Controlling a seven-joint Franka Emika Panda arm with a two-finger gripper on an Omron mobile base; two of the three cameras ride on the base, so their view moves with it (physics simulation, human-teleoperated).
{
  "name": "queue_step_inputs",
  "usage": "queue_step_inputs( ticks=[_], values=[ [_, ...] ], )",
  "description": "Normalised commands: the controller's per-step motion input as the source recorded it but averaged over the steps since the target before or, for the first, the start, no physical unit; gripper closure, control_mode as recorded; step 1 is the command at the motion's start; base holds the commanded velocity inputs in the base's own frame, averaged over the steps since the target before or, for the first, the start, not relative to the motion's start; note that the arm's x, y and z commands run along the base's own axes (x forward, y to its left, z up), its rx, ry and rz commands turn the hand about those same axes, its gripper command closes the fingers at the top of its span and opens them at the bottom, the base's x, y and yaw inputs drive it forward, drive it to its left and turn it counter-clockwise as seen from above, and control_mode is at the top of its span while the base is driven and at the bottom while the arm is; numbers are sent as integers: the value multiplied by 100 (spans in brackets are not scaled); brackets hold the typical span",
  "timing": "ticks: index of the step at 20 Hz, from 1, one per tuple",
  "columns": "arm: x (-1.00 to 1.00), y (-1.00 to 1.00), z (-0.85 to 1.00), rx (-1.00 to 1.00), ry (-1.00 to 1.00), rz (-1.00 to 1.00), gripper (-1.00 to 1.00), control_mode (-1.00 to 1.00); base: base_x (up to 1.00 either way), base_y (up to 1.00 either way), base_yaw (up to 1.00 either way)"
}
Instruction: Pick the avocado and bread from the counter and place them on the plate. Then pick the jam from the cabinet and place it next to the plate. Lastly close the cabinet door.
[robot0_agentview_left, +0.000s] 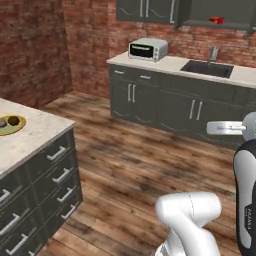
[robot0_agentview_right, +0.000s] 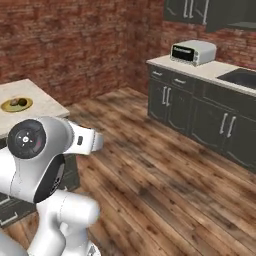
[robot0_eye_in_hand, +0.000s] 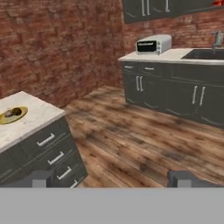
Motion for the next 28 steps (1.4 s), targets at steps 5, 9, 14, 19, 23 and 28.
queue_step_inputs(
  ticks=[5,9,14,19,23,28],
  values=[
    [0,0,0,0,0,0,-100,100,-23,-24,-72],
    [0,0,0,0,0,0,-100,100,-3,0,-57],
    [0,0,0,0,0,0,-100,100,46,28,-40],
    [0,0,0,0,0,0,-100,100,86,56,-30],
    [0,0,0,0,0,0,-100,100,55,96,-21],
    [0,0,0,0,0,0,-100,100,54,97,-17]
  ],
)
